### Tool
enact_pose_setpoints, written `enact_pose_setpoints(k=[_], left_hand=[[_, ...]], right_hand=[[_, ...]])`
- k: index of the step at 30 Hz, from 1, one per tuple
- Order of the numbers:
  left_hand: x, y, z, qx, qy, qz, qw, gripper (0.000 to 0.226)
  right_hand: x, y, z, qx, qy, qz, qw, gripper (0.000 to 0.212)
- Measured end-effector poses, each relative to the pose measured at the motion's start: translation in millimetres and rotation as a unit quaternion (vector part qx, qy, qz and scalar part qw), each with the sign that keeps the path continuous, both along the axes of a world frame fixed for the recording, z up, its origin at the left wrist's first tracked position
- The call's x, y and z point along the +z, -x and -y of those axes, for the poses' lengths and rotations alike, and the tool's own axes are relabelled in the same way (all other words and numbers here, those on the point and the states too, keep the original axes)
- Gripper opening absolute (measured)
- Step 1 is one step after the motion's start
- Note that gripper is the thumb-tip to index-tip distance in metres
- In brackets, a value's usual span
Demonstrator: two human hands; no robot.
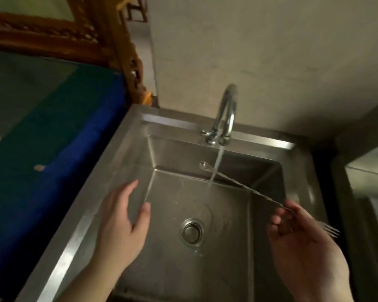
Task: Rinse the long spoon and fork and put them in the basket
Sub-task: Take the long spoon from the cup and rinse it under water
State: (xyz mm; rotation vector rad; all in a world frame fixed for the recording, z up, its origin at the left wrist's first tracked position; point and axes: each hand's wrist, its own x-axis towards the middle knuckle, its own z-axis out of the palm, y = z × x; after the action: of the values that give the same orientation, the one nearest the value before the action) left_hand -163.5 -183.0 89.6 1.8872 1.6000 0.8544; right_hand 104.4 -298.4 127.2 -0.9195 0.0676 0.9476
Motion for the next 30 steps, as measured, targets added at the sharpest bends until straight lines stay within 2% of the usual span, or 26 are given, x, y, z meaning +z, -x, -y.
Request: enact_pose_setpoints(k=[4,9,14,17,19,23,26,30], left_hand=[[1.3,-62.4,-31.6,-0.094,-0.040,-0.022,0.995,0.056],[-23.8,-119.7,-56.3,-0.138,-0.029,0.027,0.990,0.048],[-58.8,-156.1,-67.7,-0.094,0.083,0.102,0.987,0.030],[-71.9,-160.2,-71.4,-0.060,0.134,0.126,0.981,0.013],[-74.9,-159.6,-74.0,-0.054,0.193,0.181,0.963,0.009],[-75.1,-163.0,-75.0,-0.051,0.311,0.319,0.894,0.006],[-72.1,-168.0,-77.2,-0.029,0.331,0.394,0.857,0.015],[-67.6,-173.7,-78.5,-0.038,0.317,0.428,0.846,0.016]], right_hand=[[-19.4,-17.1,2.7,-0.025,0.008,-0.025,0.999,0.034],[-51.9,-22.5,-2.1,-0.061,0.035,-0.057,0.996,0.042],[-80.5,-18.3,-11.2,-0.071,0.037,-0.091,0.993,0.040],[-89.3,-12.9,-11.5,-0.061,0.026,-0.102,0.993,0.027],[-94.6,-9.0,-10.4,-0.058,0.021,-0.112,0.992,0.026],[-106.6,-3.5,-12.1,-0.056,0.017,-0.159,0.986,0.028],[-115.2,3.7,-15.7,-0.040,0.019,-0.200,0.979,0.023],[-127.5,21.5,-24.8,-0.022,0.065,-0.259,0.964,0.018]])
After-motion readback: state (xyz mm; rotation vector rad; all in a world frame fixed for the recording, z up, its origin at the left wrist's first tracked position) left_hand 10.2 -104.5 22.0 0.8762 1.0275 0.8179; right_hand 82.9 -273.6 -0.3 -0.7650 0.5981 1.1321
